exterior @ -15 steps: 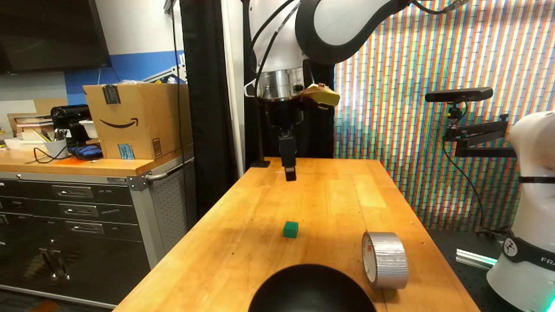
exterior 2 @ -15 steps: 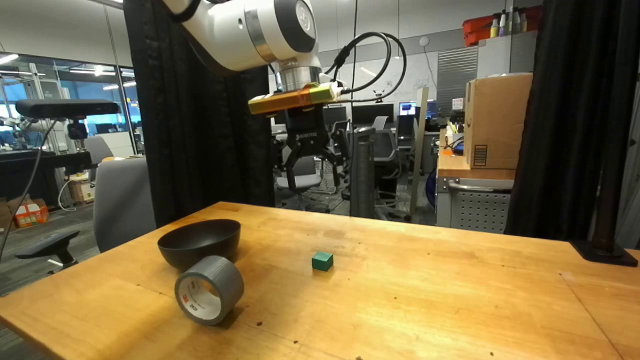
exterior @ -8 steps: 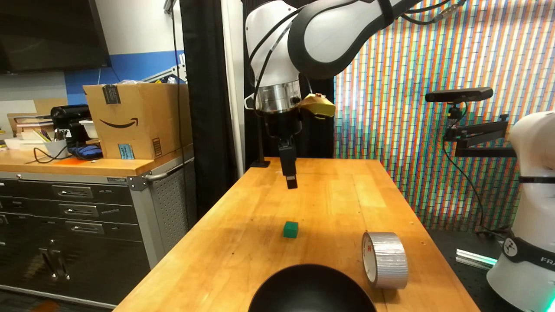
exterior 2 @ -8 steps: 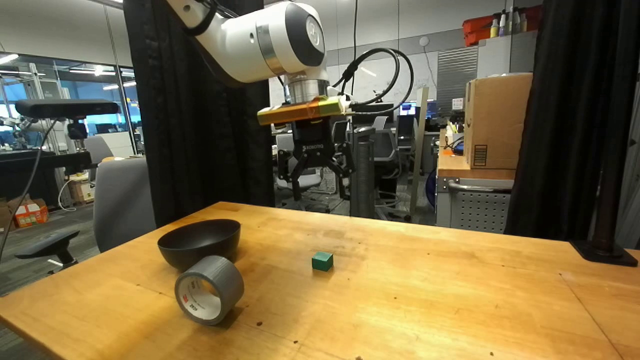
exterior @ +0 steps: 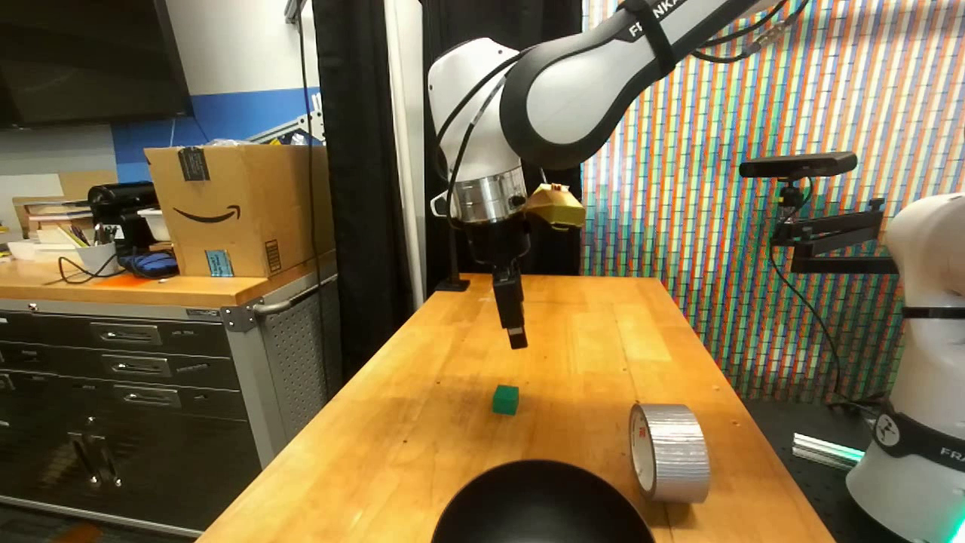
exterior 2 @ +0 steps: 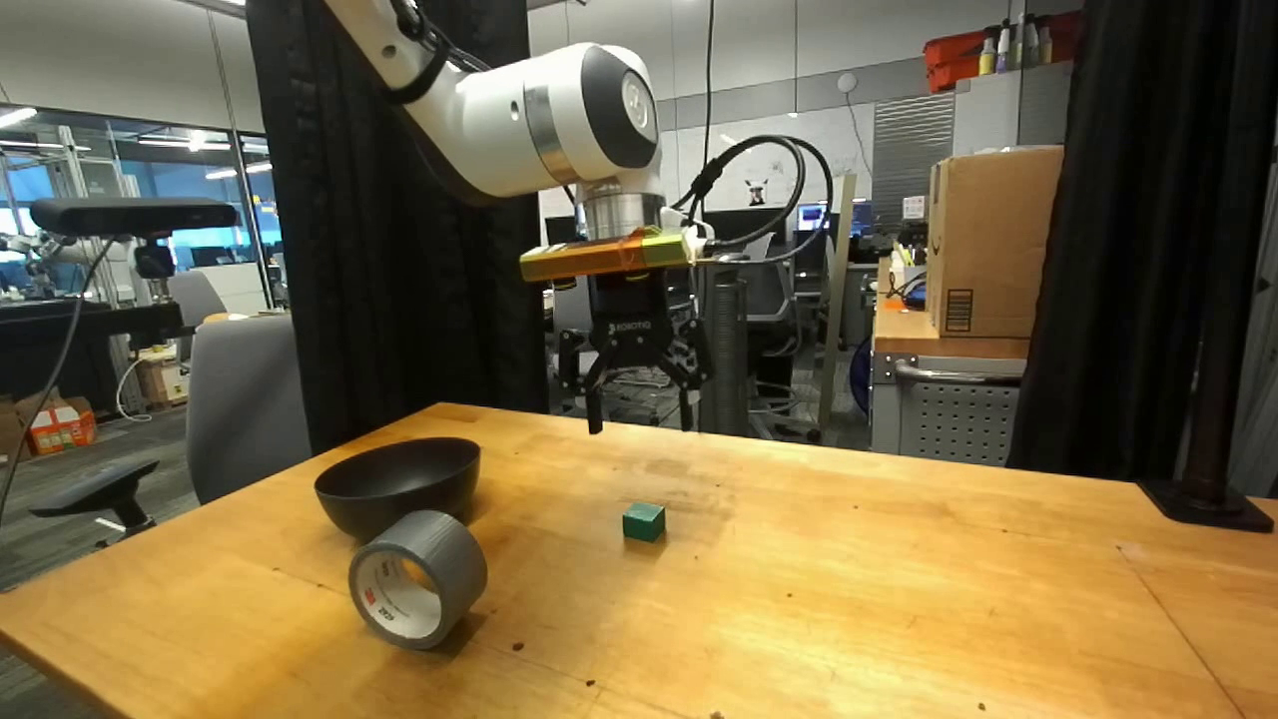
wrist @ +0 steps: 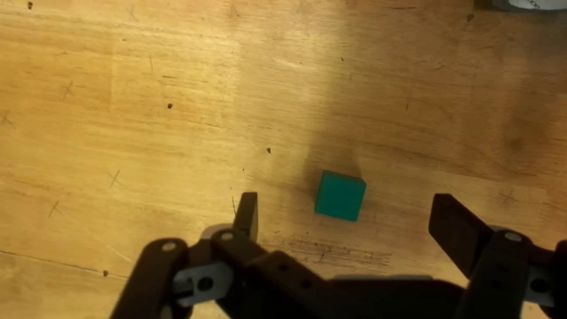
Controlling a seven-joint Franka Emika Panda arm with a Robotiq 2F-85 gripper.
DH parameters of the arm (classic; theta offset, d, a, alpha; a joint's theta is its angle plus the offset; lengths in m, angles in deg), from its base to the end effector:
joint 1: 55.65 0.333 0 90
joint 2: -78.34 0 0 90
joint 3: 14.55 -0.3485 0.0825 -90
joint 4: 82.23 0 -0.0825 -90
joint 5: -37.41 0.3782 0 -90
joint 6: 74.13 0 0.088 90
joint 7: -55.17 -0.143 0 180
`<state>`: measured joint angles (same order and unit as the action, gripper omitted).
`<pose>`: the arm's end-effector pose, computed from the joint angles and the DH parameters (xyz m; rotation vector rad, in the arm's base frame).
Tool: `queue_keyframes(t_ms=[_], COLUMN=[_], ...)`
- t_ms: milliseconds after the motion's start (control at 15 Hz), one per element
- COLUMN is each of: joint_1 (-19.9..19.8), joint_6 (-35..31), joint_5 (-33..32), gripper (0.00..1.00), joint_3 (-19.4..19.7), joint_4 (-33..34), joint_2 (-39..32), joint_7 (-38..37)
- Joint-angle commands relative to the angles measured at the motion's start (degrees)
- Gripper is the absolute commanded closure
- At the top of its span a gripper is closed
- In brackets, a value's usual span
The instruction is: Pick up the green object from the table and put it in the bowl
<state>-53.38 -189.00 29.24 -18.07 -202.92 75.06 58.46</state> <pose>0.5255 0.0398 0.3790 2.9886 0.3437 -0.2349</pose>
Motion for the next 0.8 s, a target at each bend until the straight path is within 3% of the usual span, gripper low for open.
queue_keyframes(t_ms=[0, 733], joint_1=[0.73, 2.20], joint_6=[-2.31, -2.46], joint_5=[-1.60, -2.13], gripper=[0.00, 0.00], joint_3=[-0.02, -0.96], joint_4=[-2.26, -1.59], joint_2=[0.10, -3.11], joint_7=[-1.89, -3.64])
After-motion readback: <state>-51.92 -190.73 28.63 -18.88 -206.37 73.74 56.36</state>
